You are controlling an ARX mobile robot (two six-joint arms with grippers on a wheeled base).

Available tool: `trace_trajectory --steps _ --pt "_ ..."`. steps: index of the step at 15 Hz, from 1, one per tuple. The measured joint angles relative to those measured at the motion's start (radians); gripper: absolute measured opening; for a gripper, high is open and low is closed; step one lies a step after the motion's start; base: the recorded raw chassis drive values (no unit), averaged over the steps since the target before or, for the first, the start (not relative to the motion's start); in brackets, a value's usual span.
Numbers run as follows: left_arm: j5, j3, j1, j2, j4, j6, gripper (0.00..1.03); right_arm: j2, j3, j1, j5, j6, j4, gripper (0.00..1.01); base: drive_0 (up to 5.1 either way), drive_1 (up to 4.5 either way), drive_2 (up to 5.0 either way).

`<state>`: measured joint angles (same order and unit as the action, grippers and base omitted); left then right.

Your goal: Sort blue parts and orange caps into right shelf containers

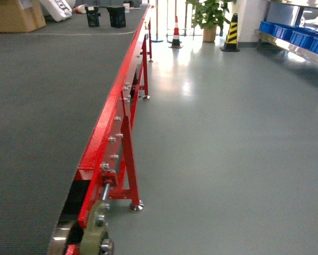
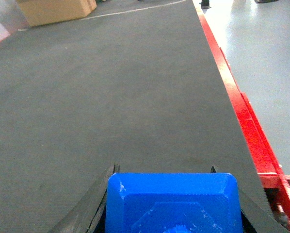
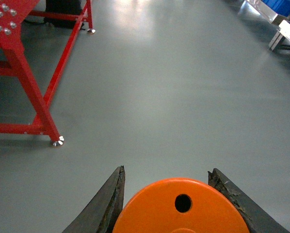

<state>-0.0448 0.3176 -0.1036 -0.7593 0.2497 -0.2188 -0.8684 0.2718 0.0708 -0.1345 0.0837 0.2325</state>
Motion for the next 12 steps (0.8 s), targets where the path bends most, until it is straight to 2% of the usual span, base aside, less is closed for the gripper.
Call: trace_trajectory --steps 5,12 --pt "0.000 0.000 0.000 0.000 0.006 0.000 0.44 0.000 0.000 0.000 0.000 0.000 0.003 0.44 5.0 -2.42 -2.4" --pt "0.000 0.000 0.000 0.000 0.003 0.000 0.44 0.000 0.000 0.000 0.000 0.000 0.002 0.44 4.9 -1.38 -3.3"
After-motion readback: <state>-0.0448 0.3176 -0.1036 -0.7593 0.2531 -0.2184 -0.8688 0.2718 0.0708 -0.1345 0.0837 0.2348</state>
